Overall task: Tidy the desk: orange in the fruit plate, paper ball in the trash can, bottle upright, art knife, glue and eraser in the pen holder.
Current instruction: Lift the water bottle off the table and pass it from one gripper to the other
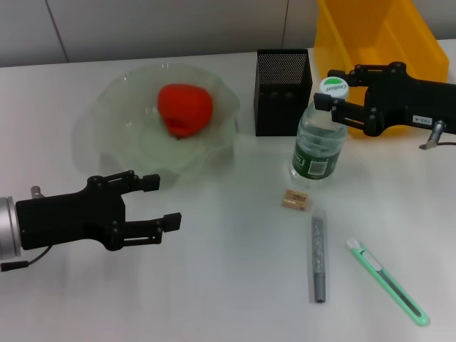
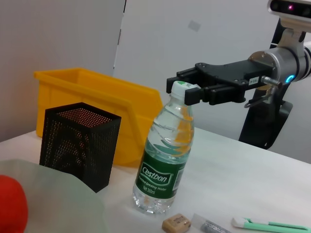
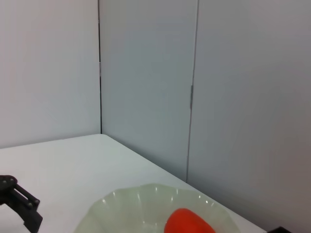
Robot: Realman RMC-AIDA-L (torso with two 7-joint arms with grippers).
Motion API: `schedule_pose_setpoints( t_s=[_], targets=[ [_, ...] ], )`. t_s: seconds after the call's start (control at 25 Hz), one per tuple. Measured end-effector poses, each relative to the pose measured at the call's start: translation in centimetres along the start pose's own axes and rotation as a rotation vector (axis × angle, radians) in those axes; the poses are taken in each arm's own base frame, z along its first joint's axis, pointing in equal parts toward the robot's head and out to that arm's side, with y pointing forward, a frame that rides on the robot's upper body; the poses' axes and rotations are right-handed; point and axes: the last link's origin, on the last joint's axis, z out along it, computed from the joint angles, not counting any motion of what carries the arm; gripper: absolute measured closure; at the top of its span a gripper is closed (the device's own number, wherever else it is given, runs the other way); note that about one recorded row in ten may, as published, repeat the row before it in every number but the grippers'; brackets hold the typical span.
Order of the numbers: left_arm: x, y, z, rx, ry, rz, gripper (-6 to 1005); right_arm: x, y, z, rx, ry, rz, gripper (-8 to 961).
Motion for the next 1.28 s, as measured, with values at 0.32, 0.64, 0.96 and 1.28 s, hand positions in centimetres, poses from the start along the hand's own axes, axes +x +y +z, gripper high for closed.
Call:
schedule_pose_setpoints(
  t_s=[0.32,0.64,0.96,1.28],
  targets=[
    [0.0,0.0,0.0,-0.002,0.000,0.000,150,0.0,0.0,0.1,-0.003,0.006,0.010,531],
    [0.0,0.0,0.0,-0.001,0.000,-0.001,149,-0.4,-0.1,-0.4,0.013,-0.002,-0.007,531],
    [0.2,-0.1,0.0,0.008,0.014,-0.001,149,-1.9,0.4,-0.6,-0.028,-0.019,-0.017,531],
    [0.6,-0.6,0.4,0.030,0.048,-0.004,149,-3.0,1.4,-0.5,-0.109,-0.036,0.012,531]
  ],
)
